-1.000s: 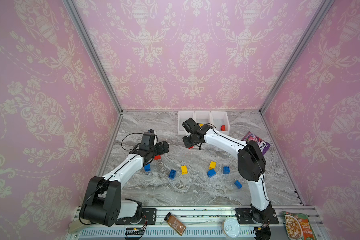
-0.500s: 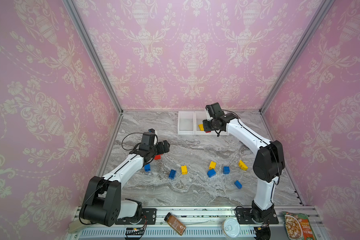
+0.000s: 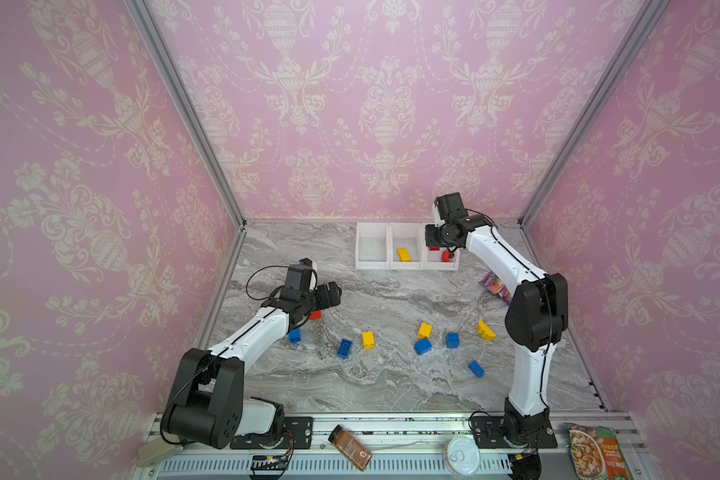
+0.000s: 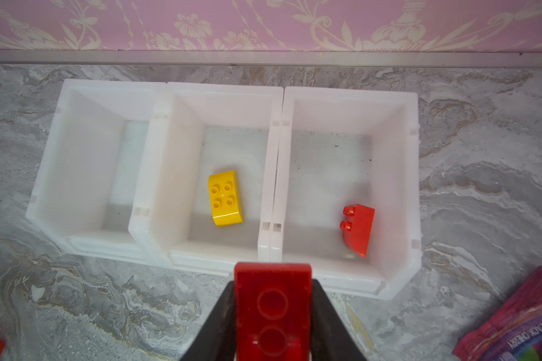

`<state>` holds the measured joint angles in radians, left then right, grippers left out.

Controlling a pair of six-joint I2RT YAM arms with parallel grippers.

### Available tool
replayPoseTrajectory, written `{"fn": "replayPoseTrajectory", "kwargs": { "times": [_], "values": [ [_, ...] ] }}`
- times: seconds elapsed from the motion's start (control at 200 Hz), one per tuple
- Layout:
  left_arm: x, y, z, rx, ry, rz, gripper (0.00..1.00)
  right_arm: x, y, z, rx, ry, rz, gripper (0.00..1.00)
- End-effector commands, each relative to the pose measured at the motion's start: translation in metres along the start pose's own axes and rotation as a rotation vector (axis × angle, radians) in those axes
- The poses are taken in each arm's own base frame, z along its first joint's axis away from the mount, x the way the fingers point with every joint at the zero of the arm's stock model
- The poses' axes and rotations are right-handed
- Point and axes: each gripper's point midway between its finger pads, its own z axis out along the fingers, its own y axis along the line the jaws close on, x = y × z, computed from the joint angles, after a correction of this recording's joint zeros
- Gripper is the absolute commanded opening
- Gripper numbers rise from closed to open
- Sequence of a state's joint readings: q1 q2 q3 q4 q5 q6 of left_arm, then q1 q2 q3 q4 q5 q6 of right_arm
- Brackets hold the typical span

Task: Sort the legos into containers by color
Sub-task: 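Carry the long red brick with the right gripper into the red-brick compartment and release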

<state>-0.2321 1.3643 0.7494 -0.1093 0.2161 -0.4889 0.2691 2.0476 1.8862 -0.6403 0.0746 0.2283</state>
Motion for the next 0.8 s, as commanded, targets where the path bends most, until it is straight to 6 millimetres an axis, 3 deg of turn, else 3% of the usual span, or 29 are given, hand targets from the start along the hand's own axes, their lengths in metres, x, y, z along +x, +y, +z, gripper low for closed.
{"fn": "replayPoseTrajectory", "kwargs": {
  "times": [0.0, 0.415, 0.796],
  "values": [
    [0.002, -0.004, 0.002, 0.02, 0.011, -0.007, 0.94, -0.005, -0.005, 0.01, 0.0, 0.01, -0.008, 0.35],
    [0.002, -0.004, 0.002, 0.018, 0.012, -0.003, 0.94, 0.004, -0.033, 0.068, 0.049, 0.08, 0.045, 0.36],
    [0.002, -0.005, 0.001, 0.018, 0.01, -0.001, 0.94, 0.019, -0.048, 0.093, 0.075, 0.125, 0.071, 0.39]
  ]
}}
